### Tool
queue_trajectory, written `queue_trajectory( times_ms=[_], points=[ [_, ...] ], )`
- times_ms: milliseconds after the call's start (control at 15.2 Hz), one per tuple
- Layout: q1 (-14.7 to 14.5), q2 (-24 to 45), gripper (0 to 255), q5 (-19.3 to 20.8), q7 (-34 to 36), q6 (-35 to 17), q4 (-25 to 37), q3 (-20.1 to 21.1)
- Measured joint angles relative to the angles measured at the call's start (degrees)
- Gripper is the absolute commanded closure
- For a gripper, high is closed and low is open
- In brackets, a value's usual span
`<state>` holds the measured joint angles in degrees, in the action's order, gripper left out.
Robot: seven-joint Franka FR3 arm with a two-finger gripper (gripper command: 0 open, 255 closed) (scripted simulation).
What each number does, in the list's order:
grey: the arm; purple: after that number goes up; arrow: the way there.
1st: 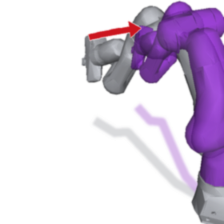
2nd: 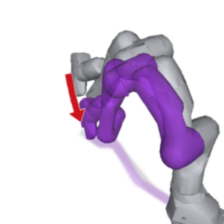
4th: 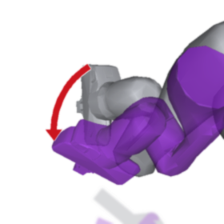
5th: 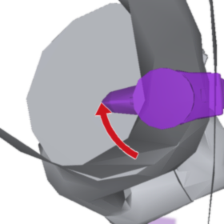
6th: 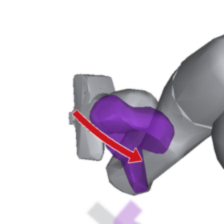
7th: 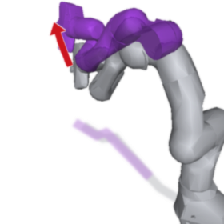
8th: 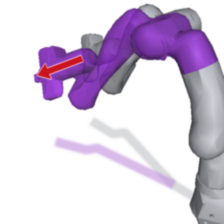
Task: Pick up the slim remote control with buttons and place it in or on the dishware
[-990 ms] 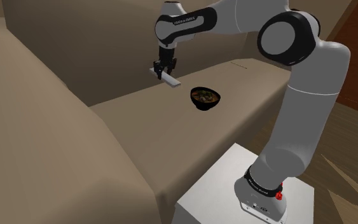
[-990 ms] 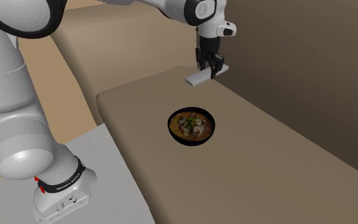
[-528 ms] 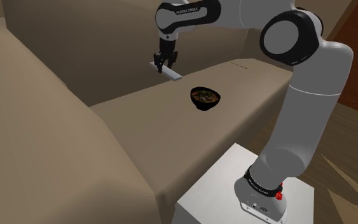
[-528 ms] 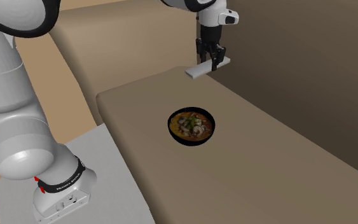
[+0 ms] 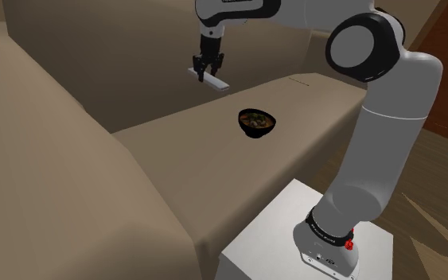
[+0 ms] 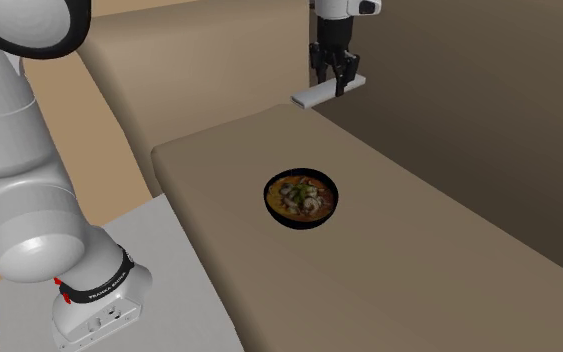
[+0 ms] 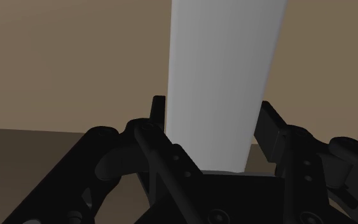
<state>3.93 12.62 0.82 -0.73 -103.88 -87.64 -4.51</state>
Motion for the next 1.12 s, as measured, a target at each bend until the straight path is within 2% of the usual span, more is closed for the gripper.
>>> queue_trajectory(
  times_ms=[528,1122],
  points=[
    [2.7,-13.4,255,0.8,-4.9,-3.3,-16.5,-2.4],
    [6.7,-28.4,255,3.3,-12.2,-4.1,-31.8,-6.8]
  ],
)
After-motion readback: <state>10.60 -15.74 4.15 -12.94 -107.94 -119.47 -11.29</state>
